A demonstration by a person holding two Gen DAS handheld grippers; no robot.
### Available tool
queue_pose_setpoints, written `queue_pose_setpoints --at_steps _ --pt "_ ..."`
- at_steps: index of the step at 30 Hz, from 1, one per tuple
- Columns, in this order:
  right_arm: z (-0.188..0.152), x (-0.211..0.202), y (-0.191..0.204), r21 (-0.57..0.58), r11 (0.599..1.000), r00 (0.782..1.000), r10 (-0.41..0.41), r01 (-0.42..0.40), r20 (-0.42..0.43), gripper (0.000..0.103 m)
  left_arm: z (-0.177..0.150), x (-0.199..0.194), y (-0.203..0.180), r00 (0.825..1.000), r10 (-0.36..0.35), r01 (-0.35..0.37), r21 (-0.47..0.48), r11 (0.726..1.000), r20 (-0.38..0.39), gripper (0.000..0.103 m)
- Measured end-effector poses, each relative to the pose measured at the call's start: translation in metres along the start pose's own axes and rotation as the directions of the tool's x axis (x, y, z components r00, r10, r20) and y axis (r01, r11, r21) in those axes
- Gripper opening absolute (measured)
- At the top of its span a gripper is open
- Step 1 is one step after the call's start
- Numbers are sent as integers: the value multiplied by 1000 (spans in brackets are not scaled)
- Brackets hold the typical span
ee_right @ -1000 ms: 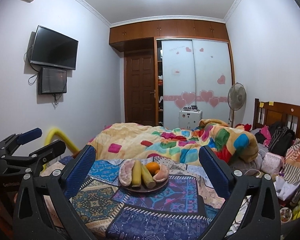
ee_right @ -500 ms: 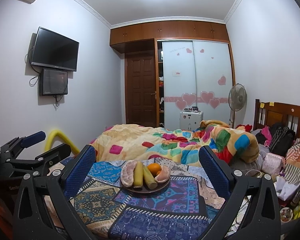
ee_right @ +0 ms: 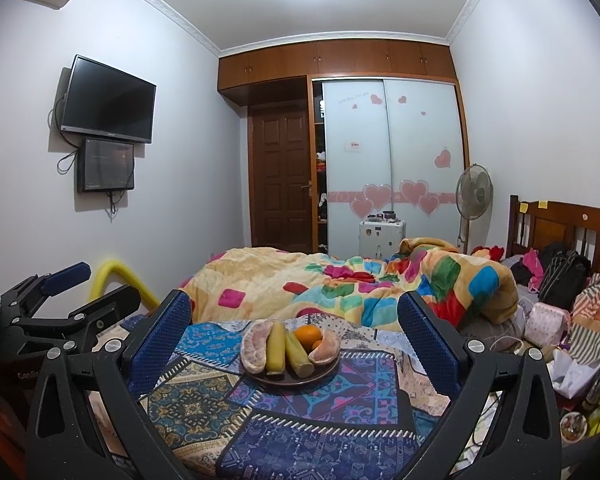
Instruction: Organize fruits
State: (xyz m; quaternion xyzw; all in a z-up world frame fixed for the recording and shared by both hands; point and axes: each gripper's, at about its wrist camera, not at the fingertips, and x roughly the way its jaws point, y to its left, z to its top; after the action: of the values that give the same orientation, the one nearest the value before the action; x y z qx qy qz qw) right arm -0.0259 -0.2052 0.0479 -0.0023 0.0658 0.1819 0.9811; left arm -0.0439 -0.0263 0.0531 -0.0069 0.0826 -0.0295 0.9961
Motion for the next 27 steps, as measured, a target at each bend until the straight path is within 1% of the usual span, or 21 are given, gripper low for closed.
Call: queue_pose_setpoints --at_steps 8,17,27 --pt "0 2 0 3 1000 1000 -1 1 -6 103 0 2 4 1000 6 -6 -25 1000 -11 103" --pt "1 1 1 8 1000 1000 1 -1 -4 103 1 3 5 1000 7 -7 -30 1000 -16 103" --pt "3 0 2 10 1000 1000 3 -3 -3 103 1 -4 -3 1000 -3 3 7 1000 4 103"
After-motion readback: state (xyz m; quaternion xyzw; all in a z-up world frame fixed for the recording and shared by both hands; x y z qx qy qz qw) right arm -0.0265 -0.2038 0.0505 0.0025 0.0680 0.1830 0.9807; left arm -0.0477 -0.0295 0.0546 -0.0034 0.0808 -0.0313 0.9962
